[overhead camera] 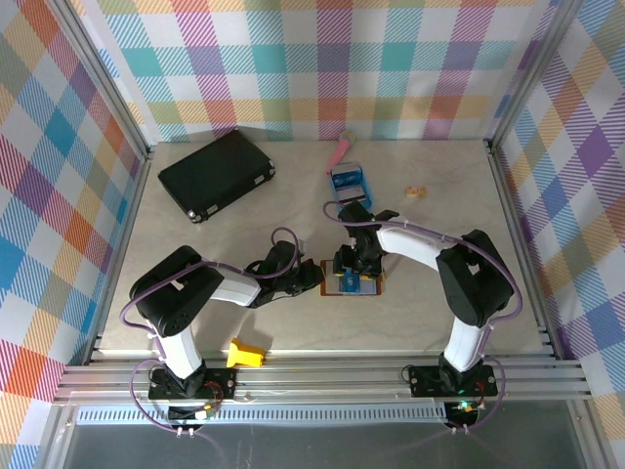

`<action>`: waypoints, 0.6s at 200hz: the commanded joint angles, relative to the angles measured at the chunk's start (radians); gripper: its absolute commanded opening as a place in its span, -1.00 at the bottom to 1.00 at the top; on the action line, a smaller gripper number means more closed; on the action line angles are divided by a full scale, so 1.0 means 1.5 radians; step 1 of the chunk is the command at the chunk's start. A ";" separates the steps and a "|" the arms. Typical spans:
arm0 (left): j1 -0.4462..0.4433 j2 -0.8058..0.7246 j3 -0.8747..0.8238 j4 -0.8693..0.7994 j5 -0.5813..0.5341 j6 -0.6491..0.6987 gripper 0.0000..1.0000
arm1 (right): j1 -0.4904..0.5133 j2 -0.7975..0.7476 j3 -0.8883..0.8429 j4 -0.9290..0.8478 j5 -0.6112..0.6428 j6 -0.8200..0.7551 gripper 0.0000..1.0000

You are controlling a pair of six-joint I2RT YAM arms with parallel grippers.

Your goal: Put the credit cards into the card holder

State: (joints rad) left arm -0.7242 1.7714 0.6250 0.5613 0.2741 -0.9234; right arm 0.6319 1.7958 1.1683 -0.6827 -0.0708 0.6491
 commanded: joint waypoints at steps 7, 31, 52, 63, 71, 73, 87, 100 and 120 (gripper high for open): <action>-0.009 0.003 -0.019 -0.028 -0.001 -0.001 -1.00 | -0.003 0.011 0.014 -0.015 0.001 -0.001 0.27; -0.010 0.006 -0.019 -0.027 -0.001 -0.001 -1.00 | -0.004 0.015 0.014 -0.010 -0.005 -0.003 0.27; -0.011 0.007 -0.018 -0.027 -0.001 -0.002 -1.00 | -0.004 0.017 0.014 -0.006 -0.013 -0.005 0.27; -0.011 0.008 -0.017 -0.027 0.000 -0.002 -1.00 | -0.004 0.017 0.013 -0.005 -0.015 -0.004 0.26; -0.011 0.009 -0.016 -0.027 -0.001 -0.002 -1.00 | -0.004 0.018 0.012 -0.003 -0.016 -0.006 0.25; -0.011 0.010 -0.016 -0.027 0.000 -0.002 -1.00 | -0.004 0.018 0.012 -0.003 -0.016 -0.006 0.25; -0.011 0.014 -0.013 -0.026 0.003 -0.002 -1.00 | -0.004 0.018 0.012 -0.002 -0.018 -0.006 0.24; -0.012 0.017 -0.012 -0.023 0.005 -0.003 -1.00 | -0.004 0.019 0.012 0.000 -0.022 -0.010 0.24; -0.012 0.017 -0.012 -0.022 0.003 -0.004 -1.00 | -0.004 0.016 0.013 0.000 -0.024 -0.011 0.21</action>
State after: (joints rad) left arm -0.7261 1.7721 0.6247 0.5644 0.2752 -0.9272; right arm 0.6296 1.8057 1.1683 -0.6777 -0.0875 0.6426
